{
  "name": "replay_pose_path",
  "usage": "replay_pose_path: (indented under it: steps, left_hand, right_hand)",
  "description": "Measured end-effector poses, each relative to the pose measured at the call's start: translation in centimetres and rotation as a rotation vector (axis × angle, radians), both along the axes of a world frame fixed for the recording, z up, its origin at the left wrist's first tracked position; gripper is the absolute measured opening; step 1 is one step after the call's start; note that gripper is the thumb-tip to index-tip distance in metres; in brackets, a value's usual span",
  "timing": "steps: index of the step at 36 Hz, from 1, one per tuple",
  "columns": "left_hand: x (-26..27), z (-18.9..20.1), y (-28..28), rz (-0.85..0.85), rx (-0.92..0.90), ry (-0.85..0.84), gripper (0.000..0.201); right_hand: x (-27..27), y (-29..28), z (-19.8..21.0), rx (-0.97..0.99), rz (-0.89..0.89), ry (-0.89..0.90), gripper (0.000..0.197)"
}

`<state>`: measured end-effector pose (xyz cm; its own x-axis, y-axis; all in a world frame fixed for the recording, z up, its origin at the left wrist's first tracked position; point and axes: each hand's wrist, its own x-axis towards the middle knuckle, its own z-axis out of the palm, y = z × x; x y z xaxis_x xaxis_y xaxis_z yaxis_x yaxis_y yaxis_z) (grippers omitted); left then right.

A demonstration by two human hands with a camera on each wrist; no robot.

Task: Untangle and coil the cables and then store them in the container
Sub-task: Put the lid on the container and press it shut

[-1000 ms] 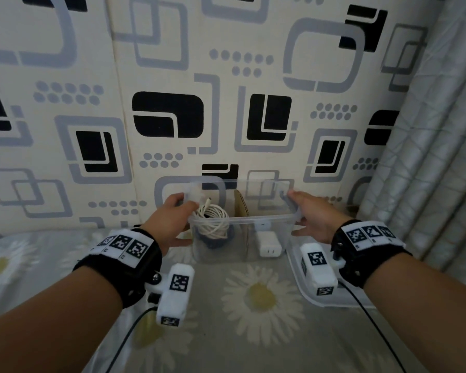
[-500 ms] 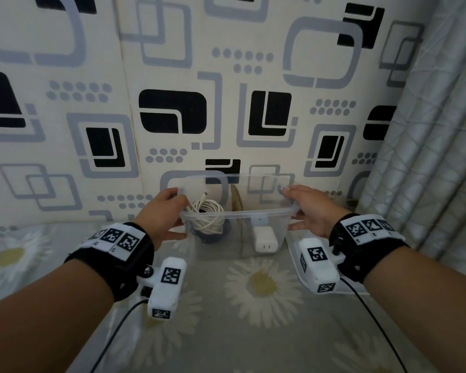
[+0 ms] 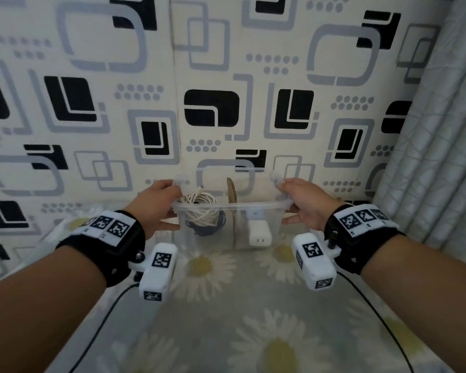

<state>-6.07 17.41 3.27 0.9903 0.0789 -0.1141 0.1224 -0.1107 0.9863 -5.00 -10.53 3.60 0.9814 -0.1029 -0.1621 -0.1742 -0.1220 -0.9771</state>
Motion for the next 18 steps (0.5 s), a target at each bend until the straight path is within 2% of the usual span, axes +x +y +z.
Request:
replay_pose_path:
  steps: [5, 10, 15, 18]
  left_hand:
    - [-1.3, -0.7, 1.5, 0.015, 0.012, 0.011, 0.017]
    - [-2.2, -1.5, 2.3, 0.021, 0.007, 0.013, 0.016]
    - [-2.0, -1.8, 2.6, 0.023, -0.013, 0.01, 0.017]
    - [-1.8, -2.1, 2.7, 0.018, -0.012, 0.013, 0.02]
  right_hand:
    - [-1.0, 1.5, -0.9, -0.009, 0.008, 0.007, 0.022]
    - [-1.7, 2.2, -1.4, -0.001, 0.022, 0.001, 0.015]
    - [-1.9, 2.5, -1.4, -0.012, 0.013, 0.003, 0.03]
    - [-1.8, 2.4, -1.7, -0.019, 0.014, 0.008, 0.031]
